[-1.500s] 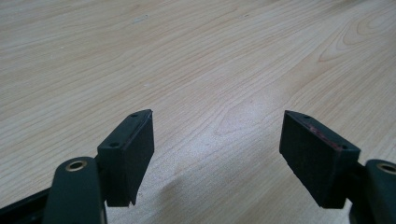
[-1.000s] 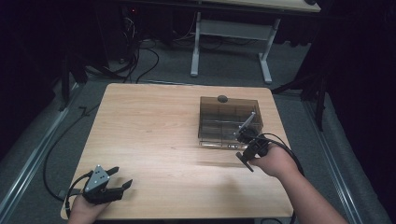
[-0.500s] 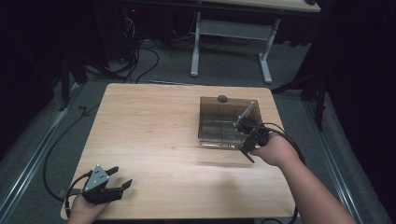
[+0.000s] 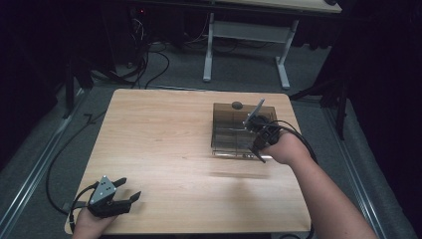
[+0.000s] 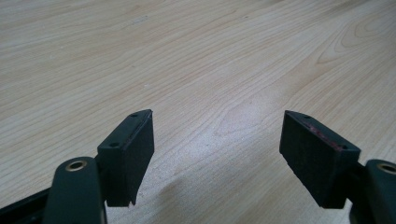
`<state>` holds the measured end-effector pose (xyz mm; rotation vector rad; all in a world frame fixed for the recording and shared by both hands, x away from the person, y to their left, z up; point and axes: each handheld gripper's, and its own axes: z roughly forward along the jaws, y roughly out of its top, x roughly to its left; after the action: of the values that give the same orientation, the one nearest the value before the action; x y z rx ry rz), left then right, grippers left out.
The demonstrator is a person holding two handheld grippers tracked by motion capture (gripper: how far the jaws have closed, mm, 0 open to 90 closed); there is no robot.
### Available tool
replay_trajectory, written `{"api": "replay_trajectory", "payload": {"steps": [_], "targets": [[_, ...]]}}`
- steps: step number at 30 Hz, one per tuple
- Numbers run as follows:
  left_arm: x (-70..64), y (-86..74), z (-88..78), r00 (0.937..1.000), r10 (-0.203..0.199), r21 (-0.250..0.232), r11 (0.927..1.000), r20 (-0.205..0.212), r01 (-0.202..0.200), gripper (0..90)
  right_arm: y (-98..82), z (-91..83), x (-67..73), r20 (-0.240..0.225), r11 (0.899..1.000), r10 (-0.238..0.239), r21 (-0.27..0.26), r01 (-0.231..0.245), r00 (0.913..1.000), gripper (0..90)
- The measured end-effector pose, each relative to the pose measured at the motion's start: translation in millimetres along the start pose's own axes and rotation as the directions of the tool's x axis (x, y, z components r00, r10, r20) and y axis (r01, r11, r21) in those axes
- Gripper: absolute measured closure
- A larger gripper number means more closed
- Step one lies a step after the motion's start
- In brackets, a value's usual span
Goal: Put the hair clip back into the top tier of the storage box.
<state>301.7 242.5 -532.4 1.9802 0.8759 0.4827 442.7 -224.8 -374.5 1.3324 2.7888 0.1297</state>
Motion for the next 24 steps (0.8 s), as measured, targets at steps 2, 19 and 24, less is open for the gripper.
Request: {"api": "replay_trajectory", "payload": {"steps": [2,19,24], "targets": [[0.0,0.0,0.0,1.0,0.001,0.001,1.0,0.001,-0.001,26.8,5.1,0.3,-2.3,-0.001,1.0,-0.004,-0.004,0.004,1.0,81.4],[0.4,-0.4,-0.2,1.0,-0.004,-0.006,1.0,0.005,0.004,26.7,34.8,17.7,-15.8,0.008,0.999,-0.032,-0.01,0.032,0.9995,81.3],[0.4,-0.4,-0.1,1.0,-0.004,-0.006,1.0,0.003,0.004,26.7,38.7,20.1,-16.8,0.011,0.999,-0.043,-0.018,0.043,0.999,81.3]]}}
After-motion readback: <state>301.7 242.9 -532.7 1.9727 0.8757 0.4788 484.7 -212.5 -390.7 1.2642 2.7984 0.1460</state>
